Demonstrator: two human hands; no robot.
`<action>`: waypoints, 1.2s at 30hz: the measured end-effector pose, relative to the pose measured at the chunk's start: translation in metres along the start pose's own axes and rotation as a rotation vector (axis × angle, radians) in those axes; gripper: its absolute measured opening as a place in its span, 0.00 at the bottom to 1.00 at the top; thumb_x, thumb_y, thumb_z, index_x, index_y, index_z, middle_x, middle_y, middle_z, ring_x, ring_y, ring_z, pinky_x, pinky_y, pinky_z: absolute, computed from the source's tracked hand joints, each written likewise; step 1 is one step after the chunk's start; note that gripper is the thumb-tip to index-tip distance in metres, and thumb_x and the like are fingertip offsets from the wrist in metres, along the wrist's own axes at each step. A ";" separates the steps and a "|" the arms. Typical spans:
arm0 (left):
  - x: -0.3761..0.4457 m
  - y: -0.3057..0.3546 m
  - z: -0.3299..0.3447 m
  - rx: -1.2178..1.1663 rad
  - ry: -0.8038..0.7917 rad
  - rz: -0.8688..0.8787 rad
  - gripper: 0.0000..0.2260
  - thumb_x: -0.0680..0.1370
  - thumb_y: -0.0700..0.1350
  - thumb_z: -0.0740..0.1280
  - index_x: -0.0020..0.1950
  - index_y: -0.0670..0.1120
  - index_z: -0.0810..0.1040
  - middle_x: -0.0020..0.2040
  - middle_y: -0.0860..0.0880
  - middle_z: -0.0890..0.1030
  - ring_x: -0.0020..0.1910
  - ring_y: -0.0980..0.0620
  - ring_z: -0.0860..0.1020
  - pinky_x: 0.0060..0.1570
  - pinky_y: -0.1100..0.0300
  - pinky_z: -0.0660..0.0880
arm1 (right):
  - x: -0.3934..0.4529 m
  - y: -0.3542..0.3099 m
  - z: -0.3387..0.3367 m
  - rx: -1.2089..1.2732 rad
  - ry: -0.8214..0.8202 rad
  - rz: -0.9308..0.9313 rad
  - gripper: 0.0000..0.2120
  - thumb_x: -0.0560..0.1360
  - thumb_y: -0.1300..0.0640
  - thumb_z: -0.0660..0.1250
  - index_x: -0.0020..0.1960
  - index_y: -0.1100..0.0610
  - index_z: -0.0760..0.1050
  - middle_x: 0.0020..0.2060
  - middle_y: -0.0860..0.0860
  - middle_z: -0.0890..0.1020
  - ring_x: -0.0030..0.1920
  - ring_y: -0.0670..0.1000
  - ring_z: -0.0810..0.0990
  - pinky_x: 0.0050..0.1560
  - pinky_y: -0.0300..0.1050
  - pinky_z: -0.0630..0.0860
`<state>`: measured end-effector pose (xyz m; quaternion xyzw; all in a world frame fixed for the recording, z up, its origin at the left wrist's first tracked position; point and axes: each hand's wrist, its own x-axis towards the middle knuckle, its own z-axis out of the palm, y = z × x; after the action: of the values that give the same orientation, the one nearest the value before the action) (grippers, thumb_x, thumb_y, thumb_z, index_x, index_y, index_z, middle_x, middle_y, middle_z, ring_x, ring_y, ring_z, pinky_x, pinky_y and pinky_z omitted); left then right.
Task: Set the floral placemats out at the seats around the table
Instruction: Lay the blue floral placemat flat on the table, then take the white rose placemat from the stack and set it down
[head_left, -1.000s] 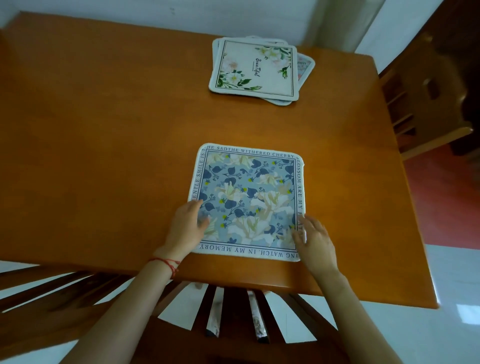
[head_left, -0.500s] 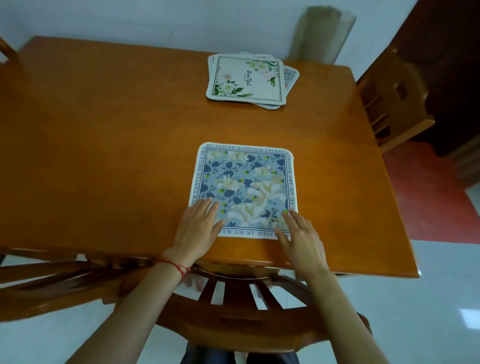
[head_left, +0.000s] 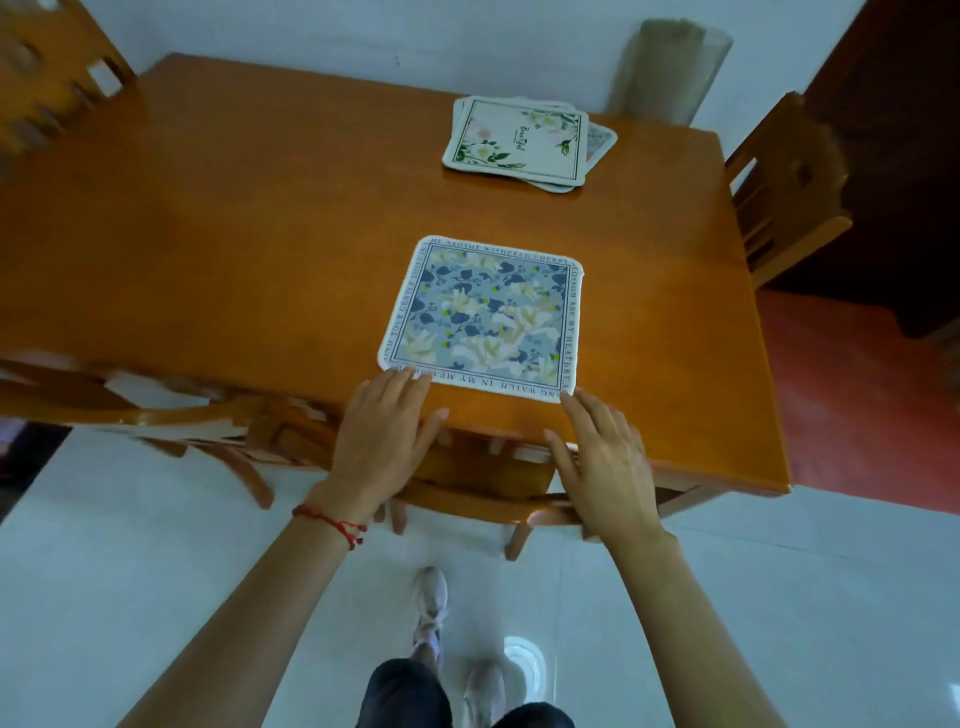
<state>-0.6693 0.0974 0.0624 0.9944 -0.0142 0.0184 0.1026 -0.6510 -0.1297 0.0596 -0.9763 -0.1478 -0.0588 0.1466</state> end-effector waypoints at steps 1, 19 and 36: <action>-0.009 0.004 -0.001 0.003 0.004 -0.002 0.27 0.79 0.58 0.48 0.62 0.40 0.74 0.59 0.40 0.78 0.59 0.40 0.75 0.55 0.45 0.73 | -0.009 -0.001 -0.003 0.000 0.011 -0.003 0.21 0.75 0.48 0.58 0.63 0.58 0.72 0.60 0.57 0.77 0.58 0.59 0.77 0.54 0.55 0.75; -0.114 0.024 0.002 -0.009 0.000 0.241 0.24 0.79 0.54 0.50 0.61 0.39 0.76 0.59 0.39 0.79 0.60 0.40 0.76 0.57 0.42 0.72 | -0.152 -0.034 -0.014 -0.062 0.141 0.152 0.21 0.76 0.49 0.54 0.59 0.60 0.75 0.57 0.56 0.80 0.57 0.58 0.79 0.57 0.53 0.74; -0.164 0.150 0.045 0.037 -0.121 0.789 0.23 0.77 0.53 0.51 0.60 0.41 0.77 0.58 0.41 0.80 0.59 0.42 0.77 0.55 0.47 0.74 | -0.337 0.001 -0.025 -0.216 0.224 0.664 0.25 0.80 0.46 0.46 0.58 0.59 0.76 0.55 0.56 0.81 0.54 0.56 0.80 0.57 0.49 0.70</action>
<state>-0.8368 -0.0541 0.0423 0.9137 -0.4006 -0.0022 0.0689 -0.9724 -0.2293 0.0303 -0.9684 0.2015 -0.1298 0.0691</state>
